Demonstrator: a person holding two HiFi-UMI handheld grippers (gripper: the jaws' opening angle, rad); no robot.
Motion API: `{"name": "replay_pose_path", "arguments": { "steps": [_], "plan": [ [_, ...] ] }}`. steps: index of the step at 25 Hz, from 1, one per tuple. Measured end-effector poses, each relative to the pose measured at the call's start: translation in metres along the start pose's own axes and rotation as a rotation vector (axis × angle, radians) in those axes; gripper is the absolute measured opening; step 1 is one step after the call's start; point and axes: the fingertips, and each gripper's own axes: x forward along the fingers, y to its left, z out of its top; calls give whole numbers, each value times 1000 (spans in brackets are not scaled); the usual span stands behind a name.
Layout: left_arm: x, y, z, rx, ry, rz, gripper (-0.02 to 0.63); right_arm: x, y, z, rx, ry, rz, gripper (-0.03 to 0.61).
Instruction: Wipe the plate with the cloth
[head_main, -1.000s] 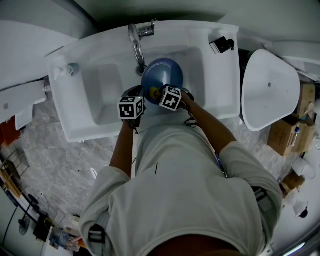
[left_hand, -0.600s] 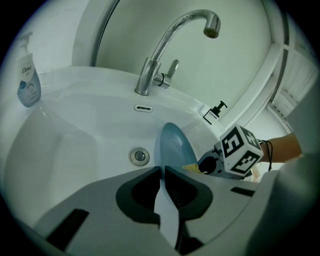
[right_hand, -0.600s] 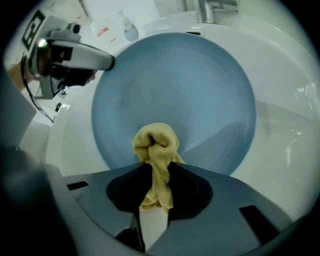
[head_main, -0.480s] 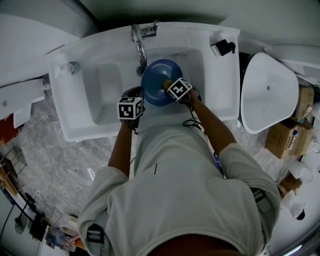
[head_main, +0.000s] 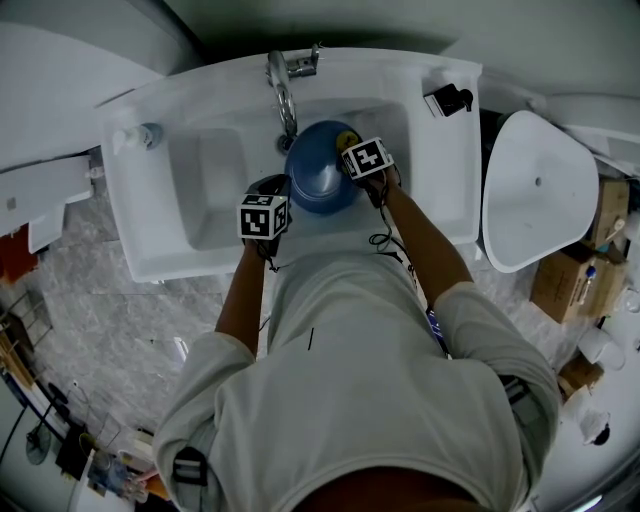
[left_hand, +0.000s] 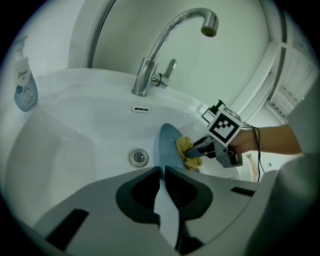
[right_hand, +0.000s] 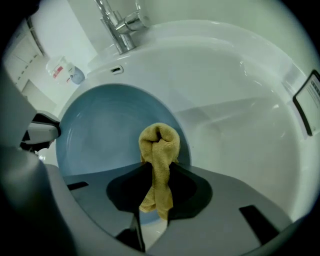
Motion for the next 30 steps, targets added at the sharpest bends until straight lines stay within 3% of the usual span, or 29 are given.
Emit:
{"name": "replay_pose_path", "arguments": {
  "steps": [6,10,16,21,25,30],
  "plan": [
    [0,-4,4,11,-6,0,44,-13,40,38,-85,-108,81,89],
    [-1,-3,4,4,-5,3,44,-22,77,48,-200,-151,144,89],
    [0,-2,3,-1,-3,10,44,-16,122,19,-366,-123,241,89],
    [1,0,1,-9,1,10,44,-13,139,-23,-481,-31,313,89],
    [1,1,-1,-18,2,15,44,-9,122,-51,-466,51,304,89],
    [2,0,-2,-19,8,11,44,4,78,-66,-341,85,227,89]
  ]
}}
